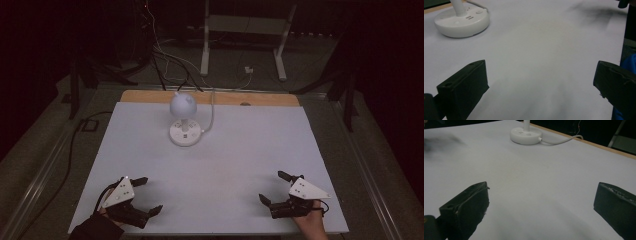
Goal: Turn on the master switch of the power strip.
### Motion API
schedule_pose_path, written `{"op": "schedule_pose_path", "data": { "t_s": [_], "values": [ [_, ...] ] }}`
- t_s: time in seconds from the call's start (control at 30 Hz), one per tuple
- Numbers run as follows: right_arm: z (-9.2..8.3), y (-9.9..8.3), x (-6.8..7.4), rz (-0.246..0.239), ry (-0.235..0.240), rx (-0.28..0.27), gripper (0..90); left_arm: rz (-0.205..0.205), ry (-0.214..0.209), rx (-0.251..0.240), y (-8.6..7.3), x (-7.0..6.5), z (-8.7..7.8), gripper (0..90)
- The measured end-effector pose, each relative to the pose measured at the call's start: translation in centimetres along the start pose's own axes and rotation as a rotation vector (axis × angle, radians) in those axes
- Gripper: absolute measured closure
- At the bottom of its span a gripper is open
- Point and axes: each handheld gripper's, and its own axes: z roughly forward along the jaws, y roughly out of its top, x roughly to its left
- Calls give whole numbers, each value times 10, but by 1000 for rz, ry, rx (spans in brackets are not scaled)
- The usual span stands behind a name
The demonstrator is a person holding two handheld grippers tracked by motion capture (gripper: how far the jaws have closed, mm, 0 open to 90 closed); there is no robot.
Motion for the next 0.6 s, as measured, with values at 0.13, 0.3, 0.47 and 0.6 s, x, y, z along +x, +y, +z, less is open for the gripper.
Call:
{"op": "schedule_pose_path", "data": {
  "t_s": [0.13,0.3,0.47,0.6],
  "values": [
    [0,0,0,-2,-2,1,0,-1,-7,-8,3,-1,-1,0],
    [0,1,1,-10,-6,1,0,-3,-17,-18,9,-3,-1,0],
    [0,1,1,-8,-9,0,0,4,-15,-29,19,-5,-2,0],
    [0,2,2,-7,-12,-5,0,15,-18,-22,25,-7,0,0]
  ]
}}
